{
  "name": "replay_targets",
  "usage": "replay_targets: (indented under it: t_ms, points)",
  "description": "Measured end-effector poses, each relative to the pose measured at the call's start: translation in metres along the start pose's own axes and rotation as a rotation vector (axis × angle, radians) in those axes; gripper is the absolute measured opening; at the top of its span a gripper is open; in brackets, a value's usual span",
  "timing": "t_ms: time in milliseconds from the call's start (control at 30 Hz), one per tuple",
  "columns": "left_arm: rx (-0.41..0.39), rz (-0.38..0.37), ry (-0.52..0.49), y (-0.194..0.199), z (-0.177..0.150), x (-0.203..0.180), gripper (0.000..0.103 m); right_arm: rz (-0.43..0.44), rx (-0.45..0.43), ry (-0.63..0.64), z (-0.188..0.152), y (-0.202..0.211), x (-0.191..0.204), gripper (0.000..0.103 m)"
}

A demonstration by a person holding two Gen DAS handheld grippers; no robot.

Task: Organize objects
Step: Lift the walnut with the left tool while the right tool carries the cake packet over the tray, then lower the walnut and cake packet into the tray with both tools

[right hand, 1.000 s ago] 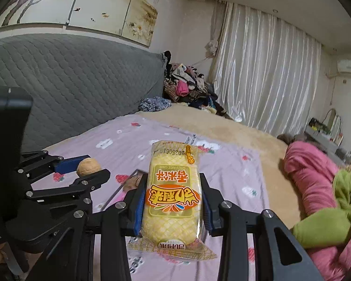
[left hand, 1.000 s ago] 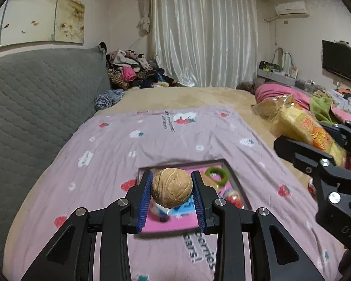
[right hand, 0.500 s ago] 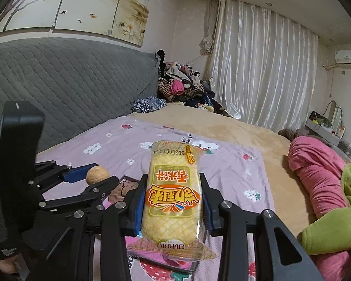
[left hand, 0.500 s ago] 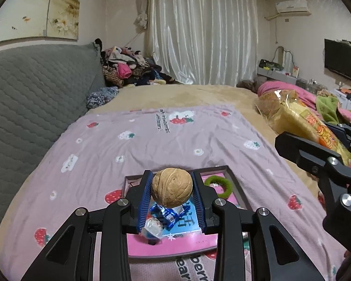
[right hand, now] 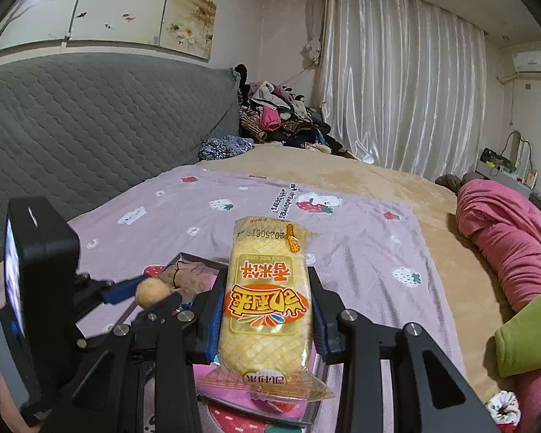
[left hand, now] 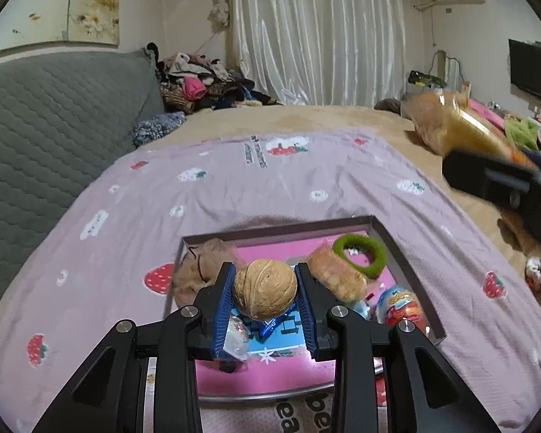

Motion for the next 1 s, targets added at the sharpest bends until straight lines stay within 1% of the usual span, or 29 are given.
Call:
replay_targets:
  t_ms: [67,133,267,400,533,767,833,1000]
  points:
    - [0.005,-0.016,0.017,-0.006,-0.003,0.001,0.034,0.010,-0.006,-0.018,-0.001,-0.007,-0.004,0.039]
    - [-0.012,-0.017,0.024,-0.011,-0.007,0.001,0.034,0.019,0.022,-0.025,-0.006,-0.021,-0.008,0.039]
    - [-0.010,-0.036,0.012,-0.025,-0.016,-0.001,0.034,0.024,0.052,-0.048,-0.023,-0.048,-0.020,0.039]
    - [-0.021,-0.022,-0.018,-0.035,-0.022,-0.005,0.034,0.008,0.052,-0.051,-0.032,-0.070,-0.028,0.039]
    - [0.013,-0.046,-0.017,-0.047,-0.028,-0.010,0.034,0.008,0.048,-0.047,-0.040,-0.080,-0.028,0.039]
    - [0.018,-0.050,-0.028,-0.050,-0.033,-0.017,0.034,0.004,0.070,-0.031,-0.052,-0.096,-0.029,0.039]
    - [0.025,-0.060,-0.028,-0.050,-0.034,-0.019,0.034,0.003,0.072,-0.035,-0.053,-0.097,-0.031,0.039]
    - [0.037,-0.057,-0.034,-0.052,-0.036,-0.023,0.034,-0.011,0.068,-0.036,-0.055,-0.097,-0.034,0.039]
Point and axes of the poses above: each gripper's, at about its wrist camera, not at the fingertips, and y roughly against the way its jaws point, x to its left, z to its top, the point moved 5 cm from there along -y, roughly the way its jaws point, and after that the axes turned 9 degrees about z, right-handed, at the moved point
